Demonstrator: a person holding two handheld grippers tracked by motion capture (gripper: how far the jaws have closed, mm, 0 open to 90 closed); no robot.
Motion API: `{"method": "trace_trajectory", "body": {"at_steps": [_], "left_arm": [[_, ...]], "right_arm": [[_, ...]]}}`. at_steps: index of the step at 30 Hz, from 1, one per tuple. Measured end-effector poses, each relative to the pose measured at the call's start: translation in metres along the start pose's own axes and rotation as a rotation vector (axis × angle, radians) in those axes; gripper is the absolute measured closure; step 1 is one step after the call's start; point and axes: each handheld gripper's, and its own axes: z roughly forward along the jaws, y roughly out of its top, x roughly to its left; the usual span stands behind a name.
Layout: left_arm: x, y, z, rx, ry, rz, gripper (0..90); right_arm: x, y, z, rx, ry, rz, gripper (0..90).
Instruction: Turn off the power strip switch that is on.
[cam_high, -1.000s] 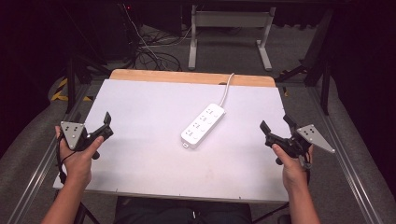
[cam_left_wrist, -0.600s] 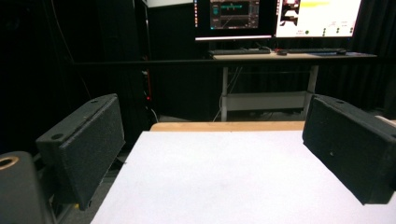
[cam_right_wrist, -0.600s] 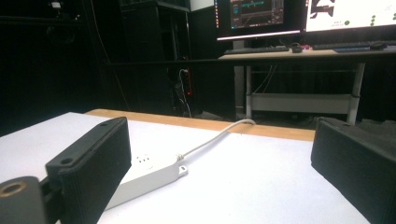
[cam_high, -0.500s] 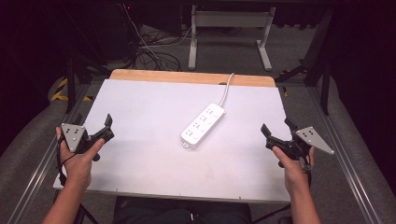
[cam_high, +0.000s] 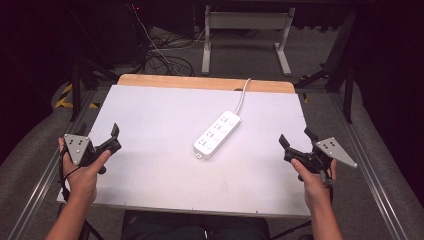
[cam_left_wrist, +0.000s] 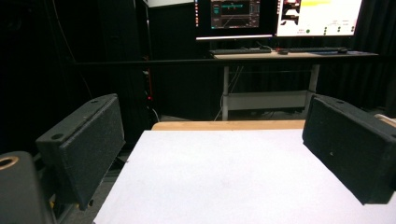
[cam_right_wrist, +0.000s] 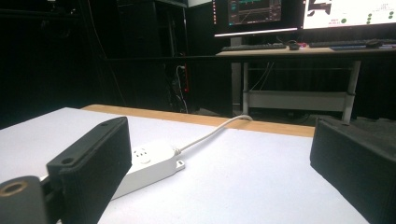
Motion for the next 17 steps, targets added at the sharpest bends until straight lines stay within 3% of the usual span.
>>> {"method": "trace_trajectory", "body": {"at_steps": [17], "left_arm": [[0.0032,-0.0005,-0.001,-0.004,0.017,0.0,6.1]], "right_arm": [[0.0014,-0.0012,0.0035,0.007,0.017,-0.001,6.6]]}}
